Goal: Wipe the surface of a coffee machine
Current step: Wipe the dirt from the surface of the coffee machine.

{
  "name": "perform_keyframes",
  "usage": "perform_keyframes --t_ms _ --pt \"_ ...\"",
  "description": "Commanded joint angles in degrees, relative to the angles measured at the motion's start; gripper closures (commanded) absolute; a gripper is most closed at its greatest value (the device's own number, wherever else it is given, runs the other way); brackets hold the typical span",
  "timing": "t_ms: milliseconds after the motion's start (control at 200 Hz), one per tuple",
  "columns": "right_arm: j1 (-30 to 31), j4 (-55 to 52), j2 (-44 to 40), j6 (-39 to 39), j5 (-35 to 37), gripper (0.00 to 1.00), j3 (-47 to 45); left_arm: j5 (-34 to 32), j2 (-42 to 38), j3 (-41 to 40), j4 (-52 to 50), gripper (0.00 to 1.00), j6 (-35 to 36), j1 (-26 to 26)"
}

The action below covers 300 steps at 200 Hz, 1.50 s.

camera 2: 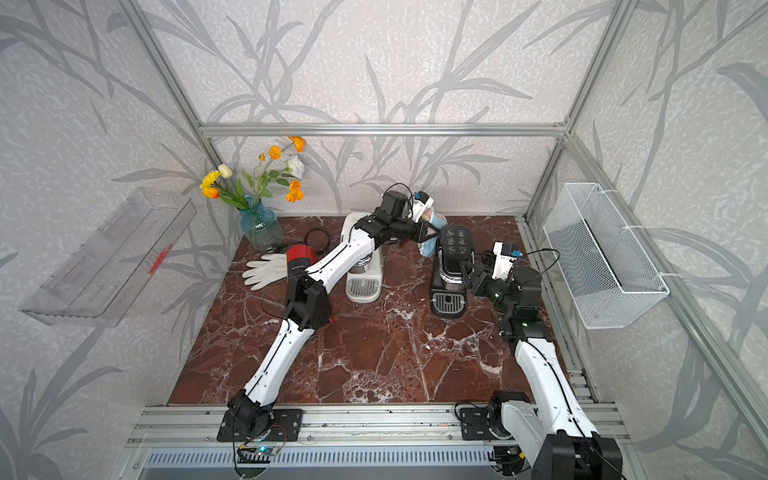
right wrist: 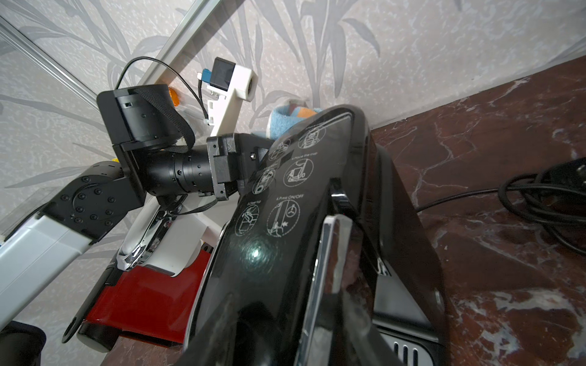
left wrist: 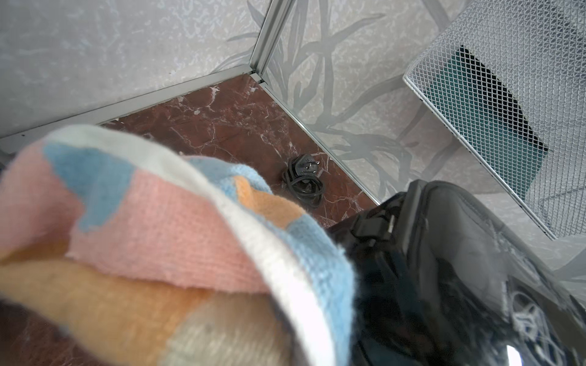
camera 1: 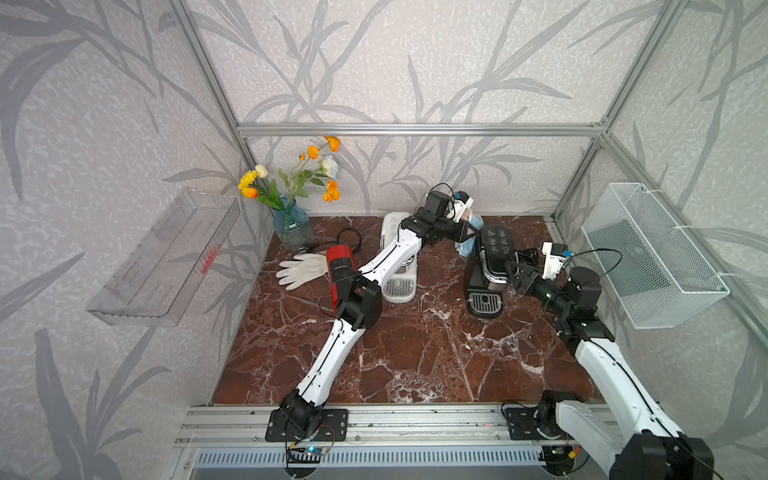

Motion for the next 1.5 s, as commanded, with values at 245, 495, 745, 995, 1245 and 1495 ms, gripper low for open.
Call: perform_keyframes --t_ms 245,495,745,995,1245,1495 --pt "0.3 -8.9 1.8 -3.7 0.3 0.49 2.4 9.0 -4.5 -5.6 1.1 0.99 2.7 -4.8" --pt "-0.5 -13.2 2.9 -3.3 5.4 0.48 4.1 7.8 -11.1 -14.2 2.6 0.99 4.9 -7.0" --pt "-1.4 -15.6 3.8 -4.4 6.1 0.44 5.8 7.0 -15.4 -18.9 4.7 0.99 4.6 -8.8" --pt "-1.9 -17.5 5.5 -4.4 6.3 0.35 9.5 6.1 -19.8 -24.6 6.2 0.99 4.0 -9.8" --pt "-2.4 -16.9 10.0 -2.8 3.6 0.34 12.8 2.5 -25.8 -31.8 7.2 0.98 4.9 -9.6" --pt "-2.4 -15.8 10.5 -2.2 1.7 0.34 11.1 3.1 -32.9 -41.2 14.5 0.98 -0.1 -9.7"
